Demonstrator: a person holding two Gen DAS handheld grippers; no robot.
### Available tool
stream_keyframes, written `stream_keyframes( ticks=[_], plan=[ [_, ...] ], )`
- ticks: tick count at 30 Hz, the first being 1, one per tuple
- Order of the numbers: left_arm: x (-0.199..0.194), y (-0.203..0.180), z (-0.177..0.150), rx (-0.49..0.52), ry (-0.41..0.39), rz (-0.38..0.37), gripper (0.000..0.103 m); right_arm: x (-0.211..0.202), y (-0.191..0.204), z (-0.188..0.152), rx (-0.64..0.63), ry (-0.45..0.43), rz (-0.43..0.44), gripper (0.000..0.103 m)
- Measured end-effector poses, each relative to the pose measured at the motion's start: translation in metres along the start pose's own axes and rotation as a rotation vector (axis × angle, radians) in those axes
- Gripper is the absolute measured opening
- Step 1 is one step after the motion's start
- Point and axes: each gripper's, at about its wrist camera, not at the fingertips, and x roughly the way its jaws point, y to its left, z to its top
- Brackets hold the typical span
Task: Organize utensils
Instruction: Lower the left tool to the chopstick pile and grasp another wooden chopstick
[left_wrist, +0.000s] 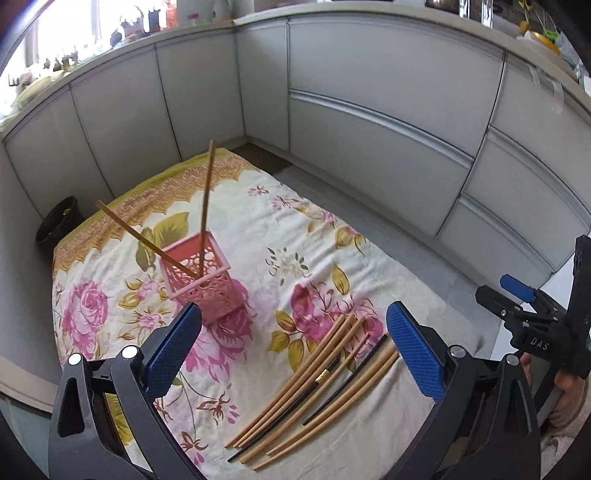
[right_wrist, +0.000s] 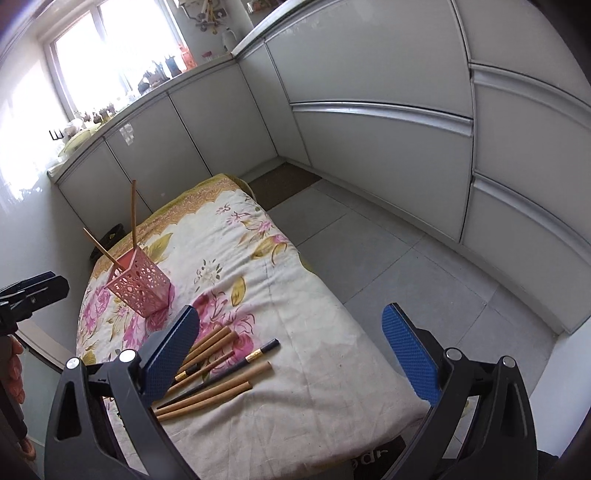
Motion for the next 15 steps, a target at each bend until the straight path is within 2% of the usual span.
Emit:
stream_keyframes(
  ticks=[6, 10, 13, 15],
  plan=[
    [0.052, -0.027, 0.016, 0.126, 0.226, -0.092, 0.096, 0.012, -0.013, -0.001, 0.035, 0.082, 0.013, 0.096],
    [0.091, -0.034, 0.025, 0.146, 0.402, -0.131, 0.096, 0.017, -0.024, -0.001, 0.074, 0.118, 0.016, 0.096],
    [0.116, -0.038, 0.029, 0.162, 0.49, -0.117, 0.094, 0.02, -0.031, 0.0, 0.112, 0.14, 0.025, 0.096],
    [0.131, -0.04, 0.03, 0.175, 0.546, -0.11, 0.086, 0.022, -0.034, 0.0, 0.127, 0.157, 0.036, 0.096]
  ],
)
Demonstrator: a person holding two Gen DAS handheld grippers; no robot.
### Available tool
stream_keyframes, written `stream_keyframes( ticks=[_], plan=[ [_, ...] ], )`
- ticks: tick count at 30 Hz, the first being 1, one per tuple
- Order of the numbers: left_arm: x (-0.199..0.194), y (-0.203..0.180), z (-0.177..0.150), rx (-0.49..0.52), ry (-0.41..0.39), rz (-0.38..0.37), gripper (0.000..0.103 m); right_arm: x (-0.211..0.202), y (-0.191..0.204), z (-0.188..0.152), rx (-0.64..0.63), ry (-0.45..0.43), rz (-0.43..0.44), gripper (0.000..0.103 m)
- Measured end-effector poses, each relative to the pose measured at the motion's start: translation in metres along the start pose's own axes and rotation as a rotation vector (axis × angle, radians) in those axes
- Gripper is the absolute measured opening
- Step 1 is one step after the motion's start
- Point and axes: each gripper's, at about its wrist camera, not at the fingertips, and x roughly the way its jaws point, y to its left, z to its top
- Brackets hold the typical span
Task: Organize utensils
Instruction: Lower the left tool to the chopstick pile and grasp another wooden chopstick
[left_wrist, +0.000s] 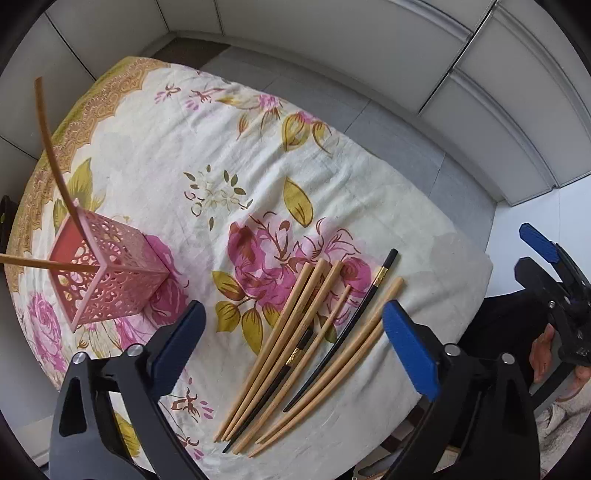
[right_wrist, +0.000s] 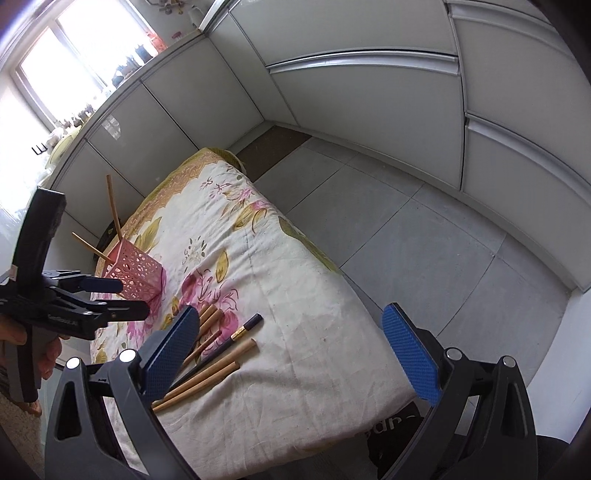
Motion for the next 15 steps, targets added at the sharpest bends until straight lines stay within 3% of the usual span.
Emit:
stream_keyframes(
  ticks=[6, 10, 15],
  plan=[
    [0.035, 0.009, 0.016, -0.01, 0.115, 0.008, 0.084, 0.006, 0.003, 0.0, -0.005, 0.036, 0.017, 0.096],
    [0.051, 0.014, 0.018, -0.003, 0.159, 0.024, 0.065, 0.011, 0.002, 0.001, 0.009, 0.056, 0.026, 0.096],
    [0.066, 0.02, 0.015, 0.007, 0.187, 0.02, 0.052, 0.015, 0.002, 0.001, 0.025, 0.079, 0.036, 0.096]
  ],
)
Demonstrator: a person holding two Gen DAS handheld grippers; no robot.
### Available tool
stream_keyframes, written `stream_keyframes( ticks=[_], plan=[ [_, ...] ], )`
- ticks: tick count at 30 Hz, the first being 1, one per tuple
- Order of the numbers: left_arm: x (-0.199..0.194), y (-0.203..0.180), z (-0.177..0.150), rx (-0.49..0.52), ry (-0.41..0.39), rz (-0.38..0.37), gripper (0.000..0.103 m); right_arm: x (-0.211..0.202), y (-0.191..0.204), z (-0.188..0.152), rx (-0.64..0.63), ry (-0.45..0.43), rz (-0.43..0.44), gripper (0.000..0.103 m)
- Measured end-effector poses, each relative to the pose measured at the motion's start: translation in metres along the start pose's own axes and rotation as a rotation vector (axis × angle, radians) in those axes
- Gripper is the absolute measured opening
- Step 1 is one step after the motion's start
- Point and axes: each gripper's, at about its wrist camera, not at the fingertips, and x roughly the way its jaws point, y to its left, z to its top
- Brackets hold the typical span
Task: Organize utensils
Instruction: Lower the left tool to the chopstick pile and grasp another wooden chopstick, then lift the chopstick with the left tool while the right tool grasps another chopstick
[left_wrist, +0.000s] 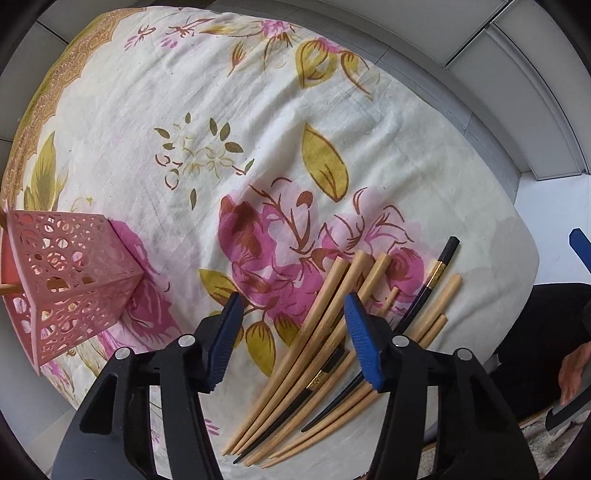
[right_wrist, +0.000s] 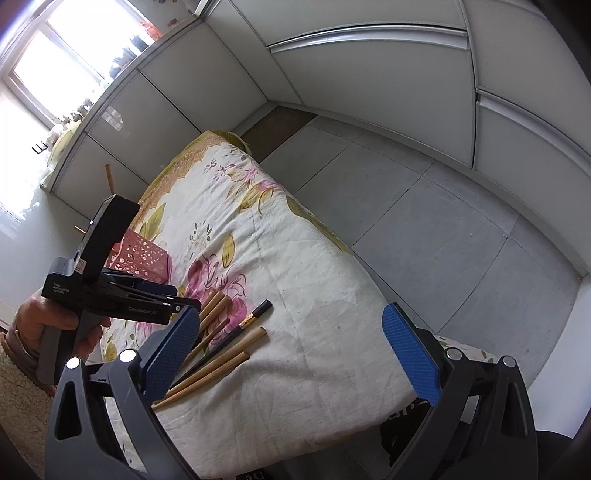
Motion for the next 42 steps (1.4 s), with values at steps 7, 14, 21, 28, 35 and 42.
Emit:
stream_keyframes(
  ticks=[7, 14, 21, 28, 35, 42],
  plan=[
    [0.002, 0.002, 0.002, 0.032, -0.012, -0.002, 0.036, 0.003, 0.003, 0.0, -0.006, 0.01, 0.002, 0.096],
    [0.014, -0.017, 0.007, 0.112, 0.021, -0.001, 0.028, 0.008, 0.003, 0.0, 0.003, 0.032, -0.007, 0.096],
    [0.02, -0.038, -0.008, 0.106, -0.035, 0.0, 0.011, 0.022, 0.018, -0.001, -0.024, 0.102, 0.001, 0.096],
    [-0.027, 0.004, -0.072, -0.083, -0.325, -0.029, 0.007, 0.072, 0.046, 0.011, 0.15, 0.35, 0.1, 0.096],
    [-0.113, 0.042, -0.149, -0.218, -0.625, -0.073, 0.006, 0.135, 0.09, 0.009, 0.283, 0.565, 0.139, 0.048],
    [-0.142, 0.053, -0.172, -0.239, -0.754, -0.111, 0.006, 0.151, 0.109, 0.014, 0.263, 0.531, 0.091, 0.046]
  ],
)
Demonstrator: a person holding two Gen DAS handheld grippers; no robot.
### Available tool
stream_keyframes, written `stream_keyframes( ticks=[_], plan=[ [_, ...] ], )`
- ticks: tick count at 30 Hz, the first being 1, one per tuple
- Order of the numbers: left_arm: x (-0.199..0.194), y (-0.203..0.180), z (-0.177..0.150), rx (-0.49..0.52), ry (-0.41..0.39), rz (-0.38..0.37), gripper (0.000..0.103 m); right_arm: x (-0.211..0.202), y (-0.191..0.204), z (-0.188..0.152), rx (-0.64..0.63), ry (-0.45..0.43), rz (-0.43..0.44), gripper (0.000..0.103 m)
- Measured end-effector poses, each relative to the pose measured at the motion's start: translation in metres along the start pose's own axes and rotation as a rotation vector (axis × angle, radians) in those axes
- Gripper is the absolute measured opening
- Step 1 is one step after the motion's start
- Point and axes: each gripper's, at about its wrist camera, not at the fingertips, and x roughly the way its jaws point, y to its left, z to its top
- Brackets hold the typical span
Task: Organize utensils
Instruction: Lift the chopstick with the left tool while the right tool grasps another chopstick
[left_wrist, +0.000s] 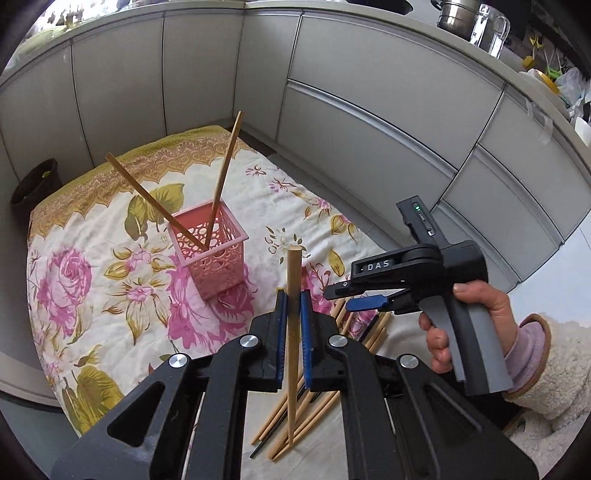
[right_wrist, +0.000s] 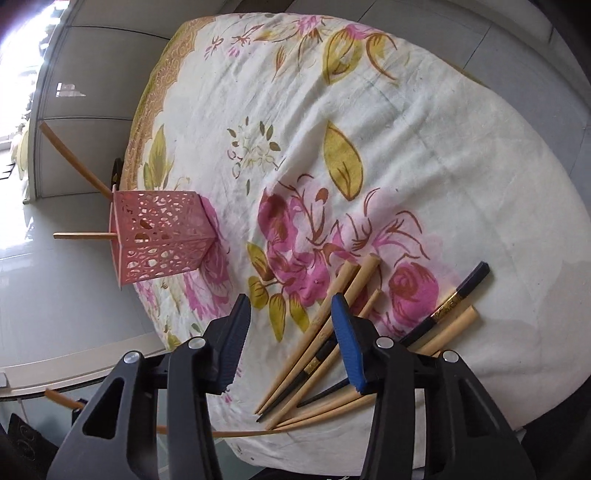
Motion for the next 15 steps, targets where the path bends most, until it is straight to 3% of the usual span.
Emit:
stream_keyframes(
  ticks=[7, 11, 15],
  plan=[
    [-0.015, 0.004, -0.003, -0.004, -0.026, -0.007, 0.006, 0.016, 0.0, 0.014, 0.017, 0.02, -0.041, 0.045],
    [-0.019, 0.005, -0.004, -0.006, -0.042, 0.001, 0.006, 0.023, 0.012, 0.018, -0.017, 0.061, -0.166, 0.04],
    [-0.028, 0.0, -0.003, 0.003, -0.066, 0.003, 0.006, 0.031, 0.029, 0.021, -0.012, 0.074, -0.275, 0.045]
  ],
)
